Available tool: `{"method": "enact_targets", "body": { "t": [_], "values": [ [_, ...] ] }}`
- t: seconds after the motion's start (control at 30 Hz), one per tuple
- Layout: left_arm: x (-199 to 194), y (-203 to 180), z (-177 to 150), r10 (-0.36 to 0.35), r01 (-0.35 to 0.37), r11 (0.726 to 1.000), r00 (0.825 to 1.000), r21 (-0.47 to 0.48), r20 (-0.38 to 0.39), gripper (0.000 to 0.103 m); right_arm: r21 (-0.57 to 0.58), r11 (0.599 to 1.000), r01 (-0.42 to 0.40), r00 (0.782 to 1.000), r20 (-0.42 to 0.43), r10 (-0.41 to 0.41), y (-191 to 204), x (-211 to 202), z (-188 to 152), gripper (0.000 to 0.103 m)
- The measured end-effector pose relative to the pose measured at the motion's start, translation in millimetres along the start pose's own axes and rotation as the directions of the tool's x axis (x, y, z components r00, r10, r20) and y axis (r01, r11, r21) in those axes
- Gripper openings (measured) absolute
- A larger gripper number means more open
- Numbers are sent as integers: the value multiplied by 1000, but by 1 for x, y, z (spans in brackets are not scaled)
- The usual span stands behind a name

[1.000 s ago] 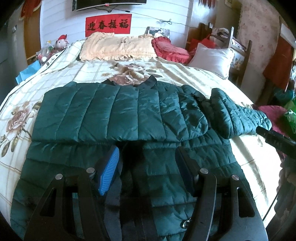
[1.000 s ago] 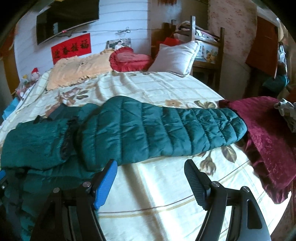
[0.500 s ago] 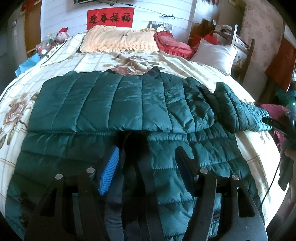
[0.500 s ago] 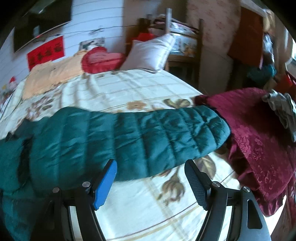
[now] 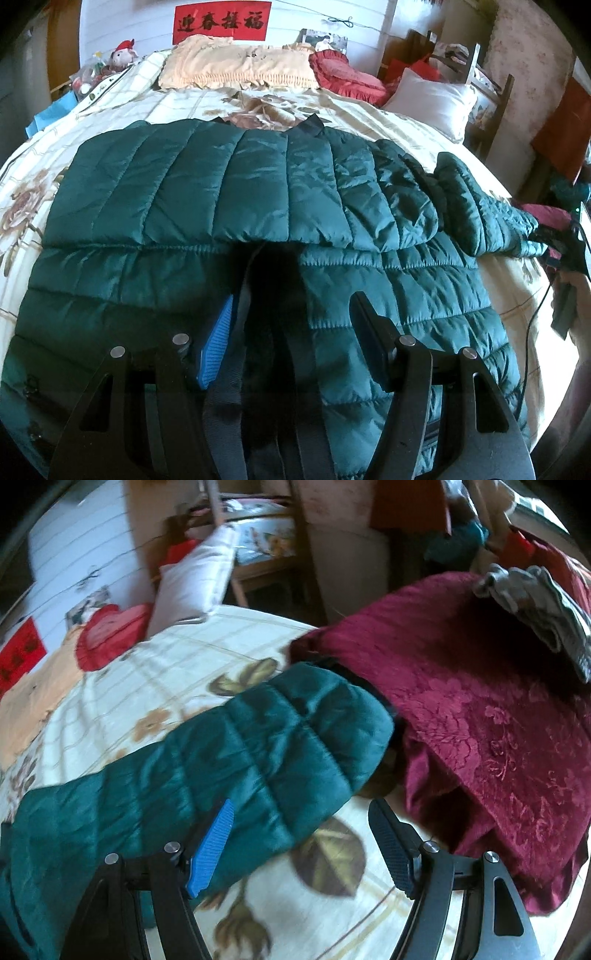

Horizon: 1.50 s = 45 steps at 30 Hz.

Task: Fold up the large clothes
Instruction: 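Move the right gripper to the other sleeve cuff and grasp it, then lift the held sleeve cuff upward with the right gripper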

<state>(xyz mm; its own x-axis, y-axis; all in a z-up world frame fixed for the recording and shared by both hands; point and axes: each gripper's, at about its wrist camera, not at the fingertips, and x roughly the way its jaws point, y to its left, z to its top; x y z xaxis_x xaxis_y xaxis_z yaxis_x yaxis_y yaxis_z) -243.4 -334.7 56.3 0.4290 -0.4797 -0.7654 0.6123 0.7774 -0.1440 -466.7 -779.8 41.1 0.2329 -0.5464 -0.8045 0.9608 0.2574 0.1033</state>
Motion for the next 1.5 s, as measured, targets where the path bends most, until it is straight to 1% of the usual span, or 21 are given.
{"method": "enact_targets", "body": {
  "t": [0.07, 0.17, 0.33, 0.37, 0.4, 0.43, 0.5, 0.6, 0.73, 0.83, 0.9, 1.03, 1.2, 1.3, 1.37, 1.5],
  "values": [
    [1, -1, 0, -1, 1, 1000, 1000, 4, -6, 63, 23, 1000, 1, 1000, -12, 0, -4, 10, 5, 73],
    [2, 0, 0, -2, 2, 1000, 1000, 2, -8, 63, 58, 998, -25, 999, -26, 26, -6, 24, 13, 73],
    [2, 1, -1, -4, 4, 1000, 1000, 4, -9, 63, 80, 996, -29, 1000, 2, 29, -6, 34, 24, 72],
    [2, 1, 0, -4, 4, 1000, 1000, 3, -10, 63, 79, 996, -36, 999, 11, 35, -5, 35, 25, 66],
    [1, 1, 0, -5, 5, 1000, 1000, 2, -11, 63, 72, 996, -45, 999, 15, 44, -4, 36, 27, 50],
    [1, 1, 0, -5, 5, 1000, 1000, 1, -8, 63, 63, 997, -49, 999, 15, 48, -3, 36, 28, 43],
    [-2, 1, 0, -15, 15, 1000, 1000, -3, 3, 63, 49, 997, -67, 997, 29, 66, -1, 31, 31, 23],
    [-9, 1, 0, -25, 26, 1000, 999, -4, 19, 63, 13, 994, -113, 991, 75, 112, 3, 10, 33, 15],
    [-24, 2, 1, -35, 35, 999, 998, -9, 50, 63, -83, 982, -167, 974, 138, 178, 19, -32, 31, 12],
    [-35, 6, 1, -39, 40, 999, 997, -14, 65, 63, -162, 962, -222, 951, 181, 250, 37, -70, 26, 11],
    [-45, 9, 1, -44, 46, 999, 996, -19, 79, 63, -204, 948, -245, 938, 198, 285, 50, -91, 22, 11],
    [-63, 21, 3, -42, 46, 999, 993, -29, 112, 63, -285, 914, -288, 914, 203, 351, 80, -128, 10, 11],
    [-82, 37, 6, -27, 35, 998, 989, -50, 143, 63, -354, 869, -346, 888, 177, 425, 112, -159, -7, 11],
    [-90, 50, 8, -10, 19, 998, 988, -59, 151, 63, -384, 835, -395, 869, 138, 475, 134, -174, -15, 11],
    [-92, 59, 8, -1, 11, 998, 989, -66, 150, 63, -405, 818, -408, 863, 120, 490, 146, -182, -21, 11],
    [-97, 77, 6, 20, -5, 996, 988, -94, 153, 63, -465, 771, -435, 850, 69, 522, 180, -195, -38, 11]
  ]
}}
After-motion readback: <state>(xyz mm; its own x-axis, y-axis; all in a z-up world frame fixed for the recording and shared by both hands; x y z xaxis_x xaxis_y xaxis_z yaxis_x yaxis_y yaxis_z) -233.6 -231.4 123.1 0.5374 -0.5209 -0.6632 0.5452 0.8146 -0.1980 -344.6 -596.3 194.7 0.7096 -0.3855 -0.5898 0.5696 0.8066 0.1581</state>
